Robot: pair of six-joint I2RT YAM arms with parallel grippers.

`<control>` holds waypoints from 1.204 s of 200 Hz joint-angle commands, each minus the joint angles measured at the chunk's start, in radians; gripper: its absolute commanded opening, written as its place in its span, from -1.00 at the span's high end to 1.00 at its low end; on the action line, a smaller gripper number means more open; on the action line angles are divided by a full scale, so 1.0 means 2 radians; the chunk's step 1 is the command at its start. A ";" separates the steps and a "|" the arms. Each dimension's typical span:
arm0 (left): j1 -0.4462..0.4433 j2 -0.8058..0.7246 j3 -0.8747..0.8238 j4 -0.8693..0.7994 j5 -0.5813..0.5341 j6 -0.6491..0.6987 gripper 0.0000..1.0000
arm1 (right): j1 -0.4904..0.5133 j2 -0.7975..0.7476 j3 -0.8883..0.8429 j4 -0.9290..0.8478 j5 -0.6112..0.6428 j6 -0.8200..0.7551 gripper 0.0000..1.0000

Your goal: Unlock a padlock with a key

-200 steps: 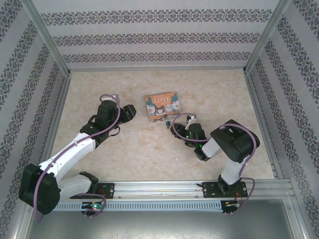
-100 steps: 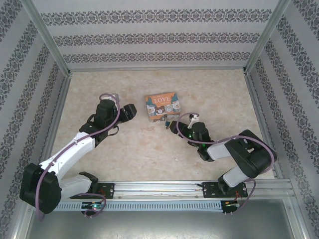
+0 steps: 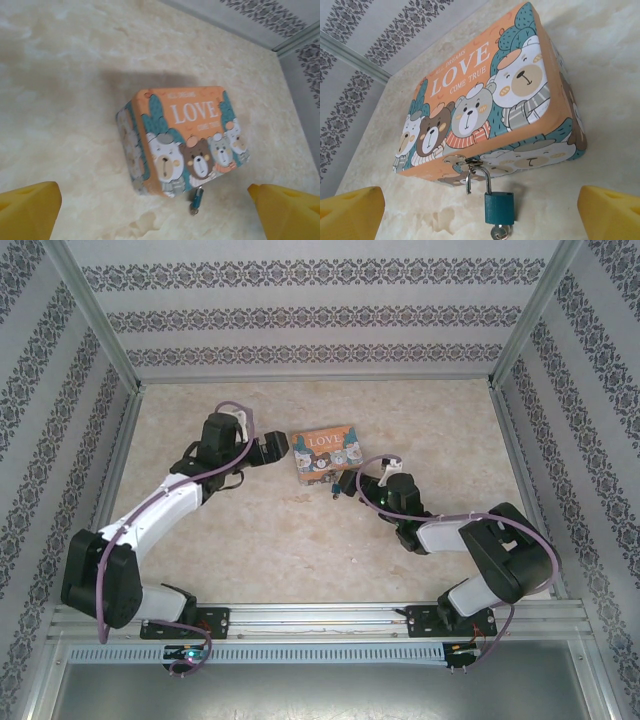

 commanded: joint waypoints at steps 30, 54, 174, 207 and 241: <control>0.001 0.066 0.068 -0.020 0.061 0.027 -0.99 | -0.028 -0.037 0.010 -0.054 -0.008 -0.010 -0.97; -0.005 0.105 0.116 -0.044 0.082 0.039 -0.99 | -0.043 -0.064 0.012 -0.096 -0.013 -0.014 -0.97; -0.038 0.298 0.333 -0.127 0.111 0.087 -0.99 | -0.096 -0.059 0.042 -0.124 -0.120 0.015 -0.97; -0.040 0.347 0.381 -0.169 0.087 0.114 -0.99 | -0.097 -0.014 0.070 -0.116 -0.136 0.027 -0.97; -0.042 0.367 0.397 -0.199 0.058 0.137 -0.99 | -0.097 0.028 0.102 -0.116 -0.143 0.025 -0.97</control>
